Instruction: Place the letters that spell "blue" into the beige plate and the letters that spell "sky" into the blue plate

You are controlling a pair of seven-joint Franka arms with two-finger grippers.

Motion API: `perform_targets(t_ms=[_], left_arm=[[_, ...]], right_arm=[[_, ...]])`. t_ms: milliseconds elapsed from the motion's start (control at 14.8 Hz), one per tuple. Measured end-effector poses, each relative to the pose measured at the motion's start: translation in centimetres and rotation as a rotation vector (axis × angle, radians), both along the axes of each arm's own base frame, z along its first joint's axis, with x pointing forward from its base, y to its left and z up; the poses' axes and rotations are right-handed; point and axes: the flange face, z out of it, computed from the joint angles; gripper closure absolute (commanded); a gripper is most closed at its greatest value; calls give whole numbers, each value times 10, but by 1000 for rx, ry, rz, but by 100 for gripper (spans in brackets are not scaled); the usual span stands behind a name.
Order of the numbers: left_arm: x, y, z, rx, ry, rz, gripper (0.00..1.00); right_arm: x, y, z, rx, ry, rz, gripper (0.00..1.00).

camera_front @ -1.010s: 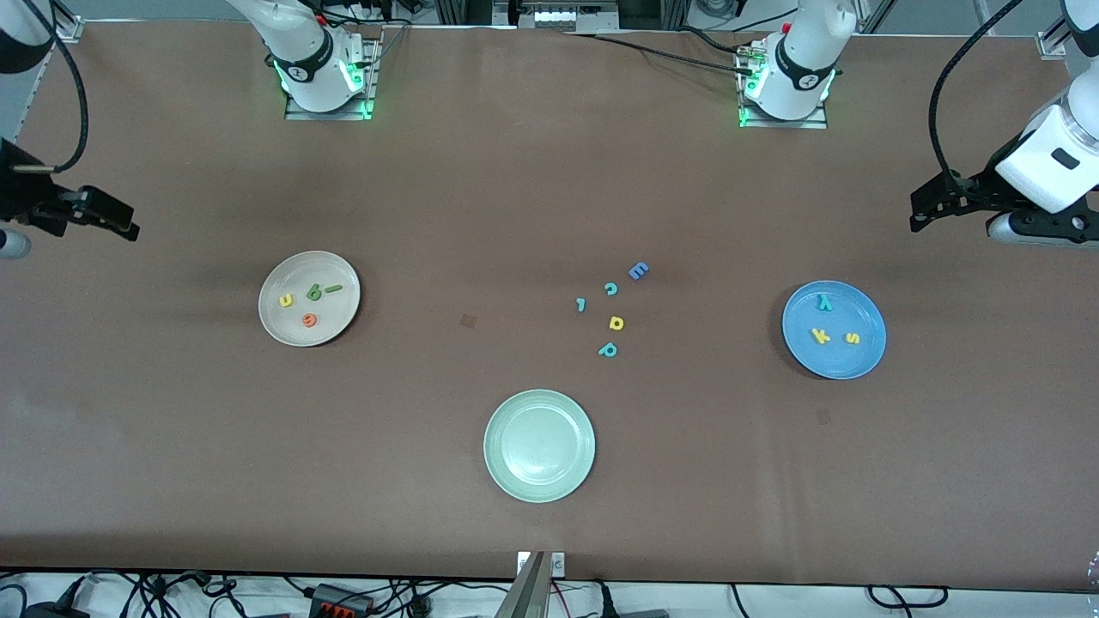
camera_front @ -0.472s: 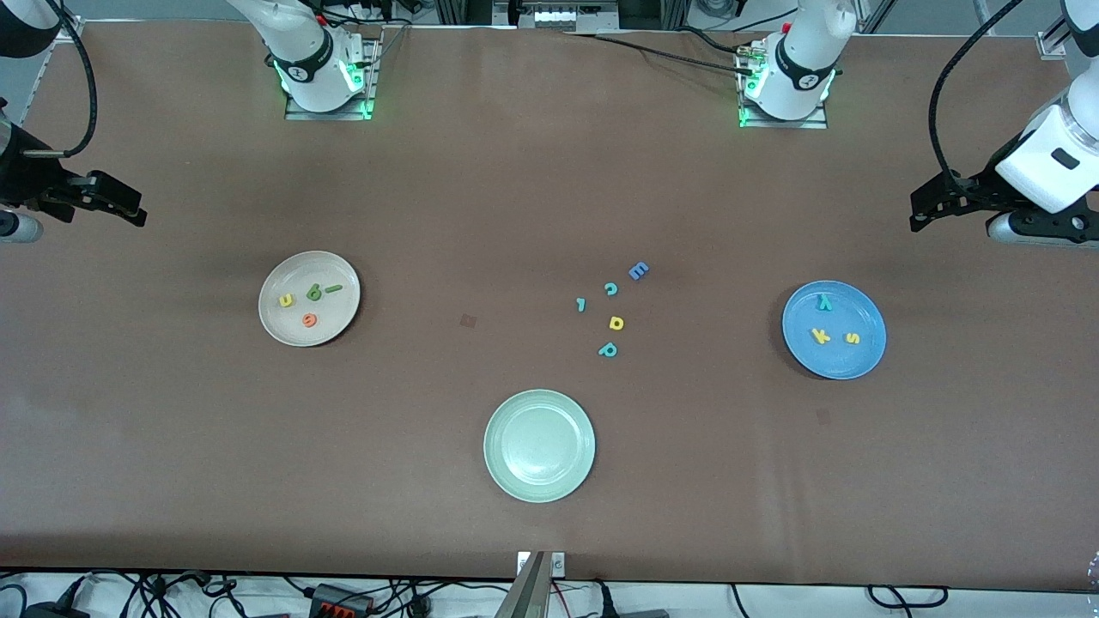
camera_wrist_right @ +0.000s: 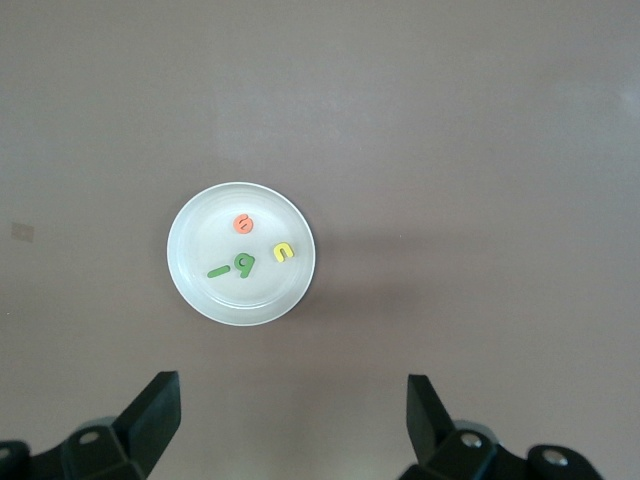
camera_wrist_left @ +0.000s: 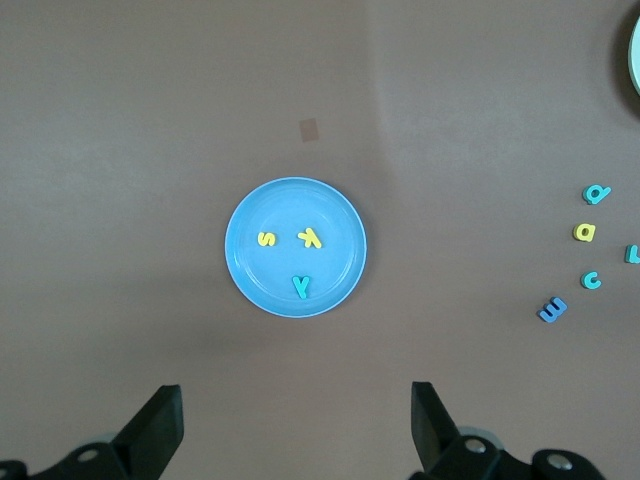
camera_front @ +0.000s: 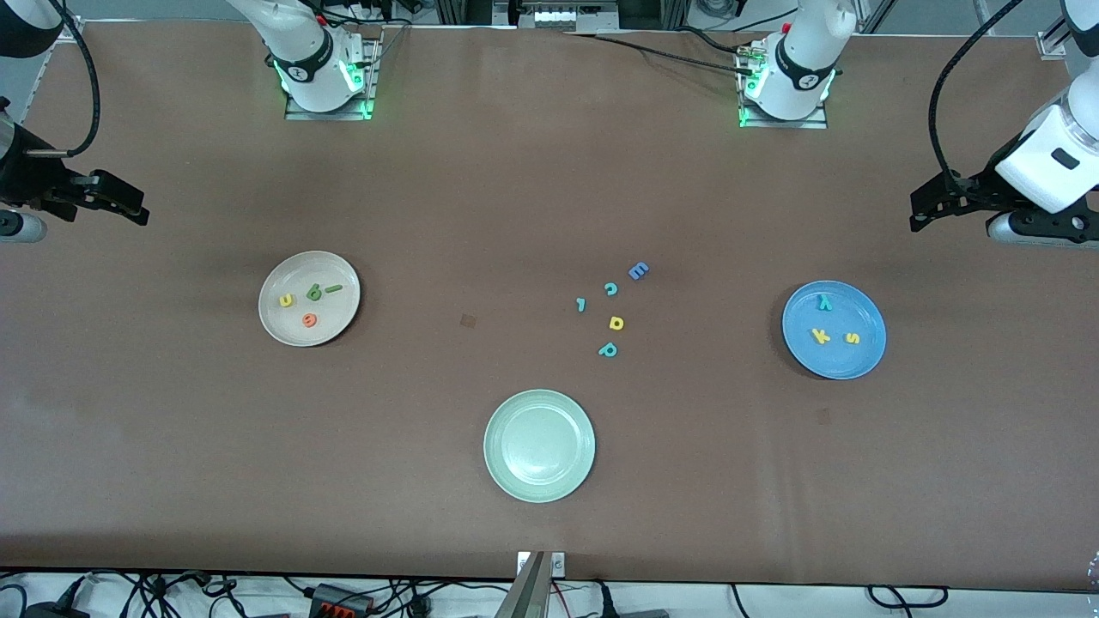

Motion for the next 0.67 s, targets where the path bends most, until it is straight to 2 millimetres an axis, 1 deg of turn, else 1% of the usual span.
perform_targets(t_ms=[404,674], left_arm=[[0,0,0,0,0,0,0],[0,0,0,0,0,0,0]], right_arm=[[1,10,0,0,-1,18,0],[0,9,0,0,3,17,0]])
